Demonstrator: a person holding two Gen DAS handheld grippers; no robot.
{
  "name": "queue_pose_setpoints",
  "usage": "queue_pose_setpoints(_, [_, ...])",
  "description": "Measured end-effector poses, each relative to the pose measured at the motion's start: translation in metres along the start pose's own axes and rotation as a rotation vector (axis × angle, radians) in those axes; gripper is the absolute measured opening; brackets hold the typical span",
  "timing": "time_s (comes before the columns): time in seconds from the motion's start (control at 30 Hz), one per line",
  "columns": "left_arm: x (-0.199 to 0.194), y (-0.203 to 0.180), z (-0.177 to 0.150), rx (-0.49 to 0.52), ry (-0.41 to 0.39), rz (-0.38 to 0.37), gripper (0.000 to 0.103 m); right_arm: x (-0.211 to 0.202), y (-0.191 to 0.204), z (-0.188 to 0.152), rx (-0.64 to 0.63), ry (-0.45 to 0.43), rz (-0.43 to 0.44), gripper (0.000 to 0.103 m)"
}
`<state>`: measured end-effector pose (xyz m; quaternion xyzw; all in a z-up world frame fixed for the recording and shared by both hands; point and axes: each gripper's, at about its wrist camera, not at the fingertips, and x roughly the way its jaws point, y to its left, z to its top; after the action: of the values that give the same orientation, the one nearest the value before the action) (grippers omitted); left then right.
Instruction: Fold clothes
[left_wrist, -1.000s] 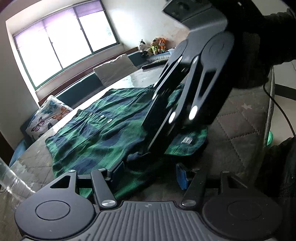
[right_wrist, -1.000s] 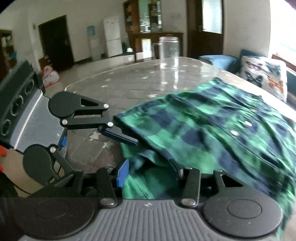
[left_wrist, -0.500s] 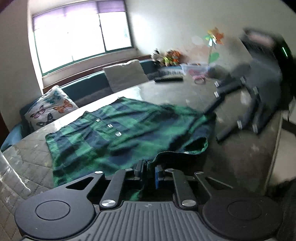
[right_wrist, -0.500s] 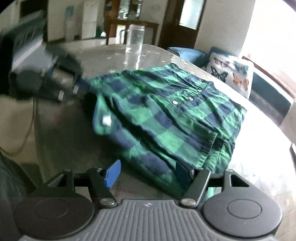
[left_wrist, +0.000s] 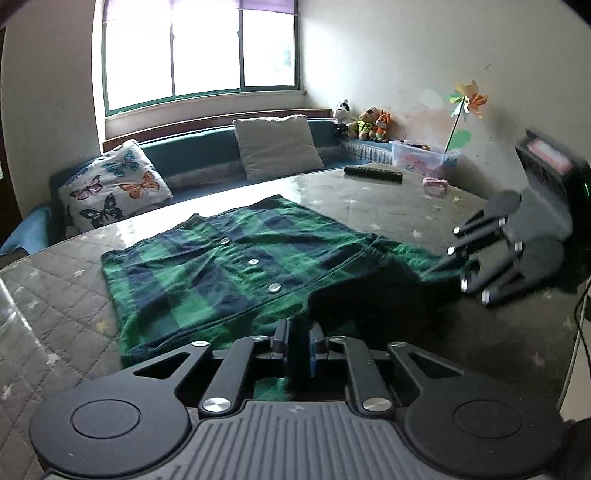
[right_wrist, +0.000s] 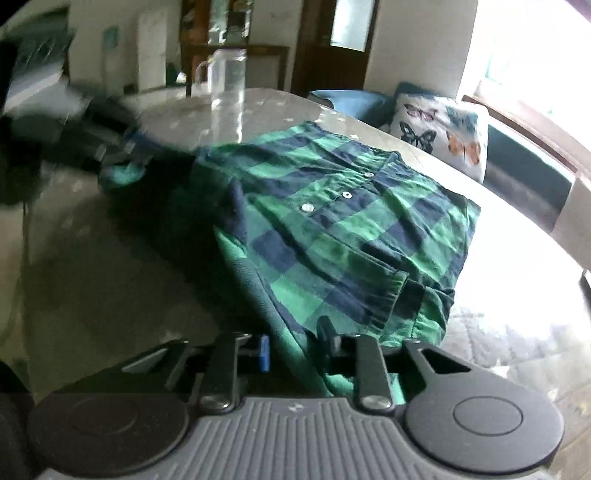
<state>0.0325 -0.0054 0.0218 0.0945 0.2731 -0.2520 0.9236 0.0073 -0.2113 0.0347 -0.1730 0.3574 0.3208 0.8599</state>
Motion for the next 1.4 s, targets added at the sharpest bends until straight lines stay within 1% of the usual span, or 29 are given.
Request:
queue_pose_setpoints(0.03, [-0.005, 0.0, -0.004, 0.003, -0.005, -0.001, 0.02, -0.001, -0.004, 0.002, 0.027, -0.005, 0.011, 0.017])
queue_pose_setpoints(0.1, [-0.016, 0.0, -0.013, 0.021, -0.01, 0.017, 0.036, -0.005, -0.011, 0.007, 0.076, -0.017, 0.032, 0.016])
queue_pose_setpoints(0.13, [-0.021, -0.001, -0.017, 0.031, -0.012, 0.025, 0.038, -0.007, -0.014, 0.009, 0.095, -0.024, 0.04, 0.016])
queue_pose_setpoints(0.2, [-0.029, -0.003, -0.026, 0.044, 0.001, 0.049, 0.05, -0.01, -0.017, 0.014, 0.117, -0.041, 0.048, 0.016])
queue_pose_setpoints(0.23, [-0.032, -0.003, -0.031, 0.052, 0.011, 0.064, 0.053, -0.012, -0.018, 0.016, 0.121, -0.05, 0.046, 0.015])
queue_pose_setpoints(0.3, [-0.036, -0.004, -0.04, 0.066, 0.025, 0.093, 0.057, -0.014, -0.021, 0.021, 0.135, -0.062, 0.047, 0.015])
queue_pose_setpoints(0.37, [-0.036, -0.005, -0.049, 0.104, 0.049, 0.125, 0.06, -0.014, -0.023, 0.024, 0.143, -0.071, 0.043, 0.015])
queue_pose_setpoints(0.53, [-0.025, -0.004, -0.064, 0.191, 0.116, 0.198, 0.061, -0.013, -0.023, 0.029, 0.158, -0.076, 0.031, 0.015])
queue_pose_setpoints(0.63, [-0.02, -0.002, -0.068, 0.213, 0.123, 0.205, 0.057, -0.014, -0.023, 0.03, 0.174, -0.088, 0.022, 0.014])
queue_pose_setpoints(0.73, [-0.018, 0.0, -0.068, 0.243, 0.116, 0.22, 0.039, -0.015, -0.024, 0.028, 0.198, -0.097, 0.01, 0.013])
queue_pose_setpoints(0.77, [-0.018, 0.0, -0.068, 0.246, 0.114, 0.22, 0.026, -0.015, -0.024, 0.026, 0.21, -0.102, 0.008, 0.013])
queue_pose_setpoints(0.8, [-0.019, 0.001, -0.067, 0.247, 0.112, 0.219, 0.017, -0.016, -0.023, 0.025, 0.214, -0.106, 0.005, 0.012])
queue_pose_setpoints(0.87, [-0.023, 0.001, -0.064, 0.235, 0.094, 0.211, 0.009, -0.019, -0.021, 0.023, 0.215, -0.121, -0.002, 0.009])
queue_pose_setpoints(0.93, [-0.031, 0.001, -0.061, 0.219, 0.071, 0.204, 0.006, -0.024, -0.018, 0.02, 0.217, -0.141, -0.01, 0.008])
queue_pose_setpoints(1.03, [-0.05, -0.004, -0.055, 0.193, 0.033, 0.189, 0.006, -0.037, -0.015, 0.015, 0.227, -0.172, -0.012, 0.007])
queue_pose_setpoints(1.17, [-0.093, -0.016, -0.046, 0.157, -0.03, 0.169, 0.006, -0.072, -0.003, 0.005, 0.224, -0.214, -0.008, 0.007])
queue_pose_setpoints(1.23, [-0.118, -0.025, -0.042, 0.138, -0.077, 0.168, 0.006, -0.094, 0.006, 0.0, 0.219, -0.24, -0.005, 0.007])
queue_pose_setpoints(1.33, [-0.146, -0.031, -0.033, 0.1, -0.146, 0.179, 0.006, -0.123, 0.02, -0.008, 0.212, -0.274, -0.002, 0.007])
queue_pose_setpoints(1.4, [-0.15, -0.031, -0.027, 0.09, -0.175, 0.192, 0.006, -0.129, 0.022, -0.007, 0.208, -0.28, -0.007, 0.006])
